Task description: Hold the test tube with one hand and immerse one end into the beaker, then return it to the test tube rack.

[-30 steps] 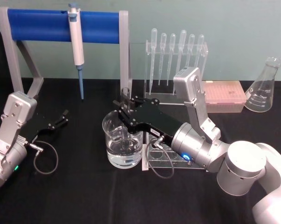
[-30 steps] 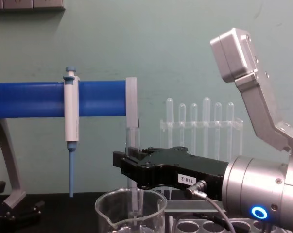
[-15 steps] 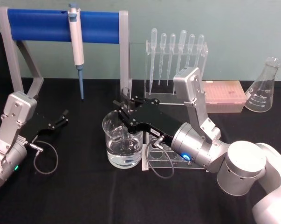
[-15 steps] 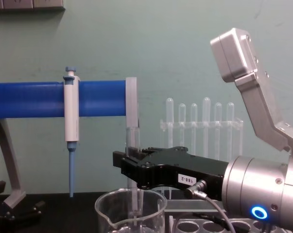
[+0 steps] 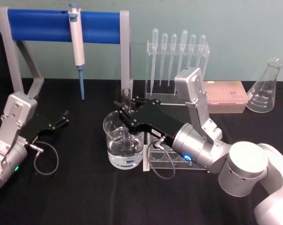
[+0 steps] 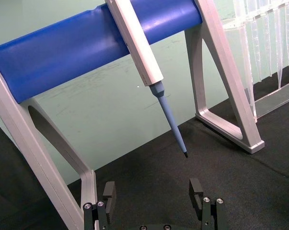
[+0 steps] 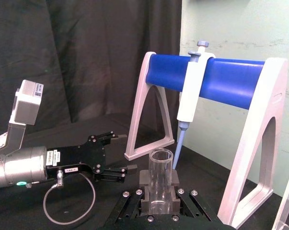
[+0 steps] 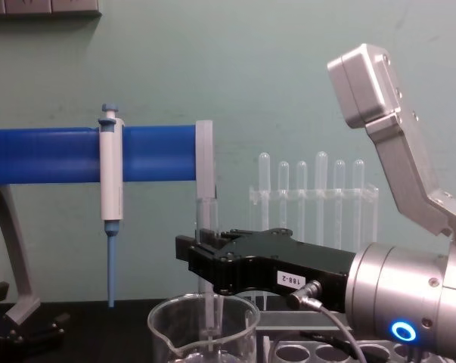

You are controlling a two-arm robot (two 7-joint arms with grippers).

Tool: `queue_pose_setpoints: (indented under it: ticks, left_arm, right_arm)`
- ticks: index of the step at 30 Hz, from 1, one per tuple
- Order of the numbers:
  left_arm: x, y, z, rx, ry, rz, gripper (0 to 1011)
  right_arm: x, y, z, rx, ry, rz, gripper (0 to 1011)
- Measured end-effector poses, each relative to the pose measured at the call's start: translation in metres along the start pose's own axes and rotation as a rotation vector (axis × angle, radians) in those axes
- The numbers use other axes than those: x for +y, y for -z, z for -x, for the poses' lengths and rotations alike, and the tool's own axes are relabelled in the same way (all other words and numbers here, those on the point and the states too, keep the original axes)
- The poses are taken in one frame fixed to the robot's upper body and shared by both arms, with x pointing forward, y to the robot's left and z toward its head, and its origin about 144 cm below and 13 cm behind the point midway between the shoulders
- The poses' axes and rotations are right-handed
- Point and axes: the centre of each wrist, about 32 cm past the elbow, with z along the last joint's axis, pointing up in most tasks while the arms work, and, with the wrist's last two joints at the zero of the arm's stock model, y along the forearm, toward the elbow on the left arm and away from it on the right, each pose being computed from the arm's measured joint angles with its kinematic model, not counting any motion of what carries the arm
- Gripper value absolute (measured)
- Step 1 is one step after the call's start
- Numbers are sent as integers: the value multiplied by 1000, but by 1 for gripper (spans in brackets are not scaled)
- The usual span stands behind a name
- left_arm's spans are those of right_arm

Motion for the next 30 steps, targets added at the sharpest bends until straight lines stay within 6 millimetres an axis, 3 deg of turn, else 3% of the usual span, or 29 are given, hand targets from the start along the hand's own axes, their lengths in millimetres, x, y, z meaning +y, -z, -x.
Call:
queue_pose_setpoints:
  ticks: [30]
  left_arm:
    - [0, 0, 0, 0, 0, 0, 1000]
  right_arm:
    - [0, 0, 0, 0, 0, 0, 228]
